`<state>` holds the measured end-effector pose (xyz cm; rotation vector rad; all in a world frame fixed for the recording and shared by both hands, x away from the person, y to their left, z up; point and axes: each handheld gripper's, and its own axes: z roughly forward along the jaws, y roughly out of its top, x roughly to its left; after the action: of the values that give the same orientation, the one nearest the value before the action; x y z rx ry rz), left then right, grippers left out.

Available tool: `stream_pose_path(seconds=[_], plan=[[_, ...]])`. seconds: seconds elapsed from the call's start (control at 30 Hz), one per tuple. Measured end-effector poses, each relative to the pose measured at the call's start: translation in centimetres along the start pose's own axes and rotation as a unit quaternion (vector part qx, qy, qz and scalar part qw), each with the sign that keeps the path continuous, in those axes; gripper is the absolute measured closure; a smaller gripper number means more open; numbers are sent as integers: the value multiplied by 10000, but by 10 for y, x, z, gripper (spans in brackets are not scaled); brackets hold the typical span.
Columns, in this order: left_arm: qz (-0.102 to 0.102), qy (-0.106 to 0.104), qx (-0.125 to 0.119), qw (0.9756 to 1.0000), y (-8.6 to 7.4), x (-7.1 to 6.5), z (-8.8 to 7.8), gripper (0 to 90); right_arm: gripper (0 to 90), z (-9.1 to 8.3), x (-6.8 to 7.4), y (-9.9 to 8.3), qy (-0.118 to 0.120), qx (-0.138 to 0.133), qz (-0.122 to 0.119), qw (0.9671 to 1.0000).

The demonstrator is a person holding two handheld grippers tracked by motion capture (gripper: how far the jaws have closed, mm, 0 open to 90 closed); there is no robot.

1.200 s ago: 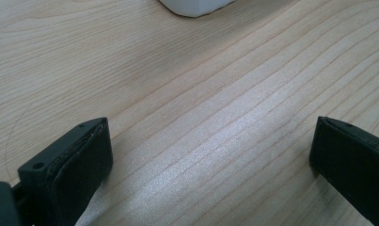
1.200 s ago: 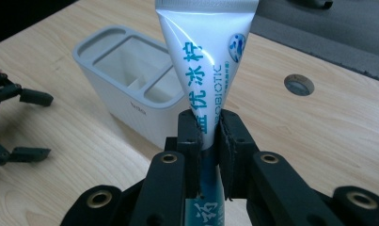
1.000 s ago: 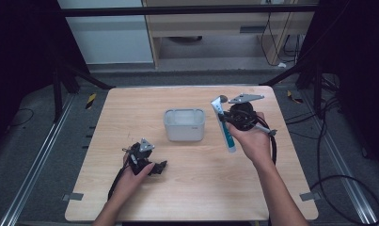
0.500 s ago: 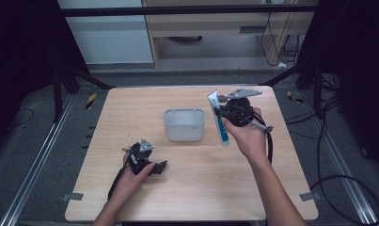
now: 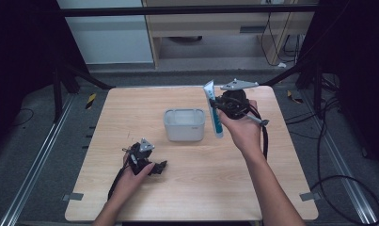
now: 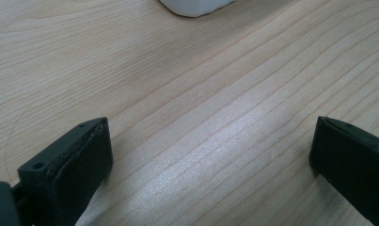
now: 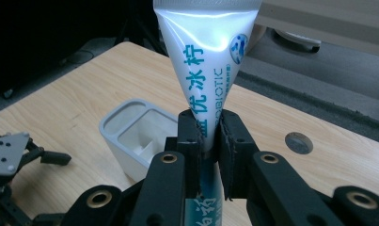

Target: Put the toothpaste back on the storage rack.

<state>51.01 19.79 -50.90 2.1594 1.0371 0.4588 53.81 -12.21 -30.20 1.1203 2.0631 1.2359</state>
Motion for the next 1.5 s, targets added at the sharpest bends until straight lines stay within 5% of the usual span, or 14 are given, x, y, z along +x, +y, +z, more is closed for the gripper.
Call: stream_pose_path(seconds=[0.43,1.5], plan=[[6,-5,11,10000,0,0,0,0,802,-1,2,22,-21,-278,16,9996],[11,-13,12,10000,0,0,0,0,802,22,6,41,-127,-508,82,9986]])
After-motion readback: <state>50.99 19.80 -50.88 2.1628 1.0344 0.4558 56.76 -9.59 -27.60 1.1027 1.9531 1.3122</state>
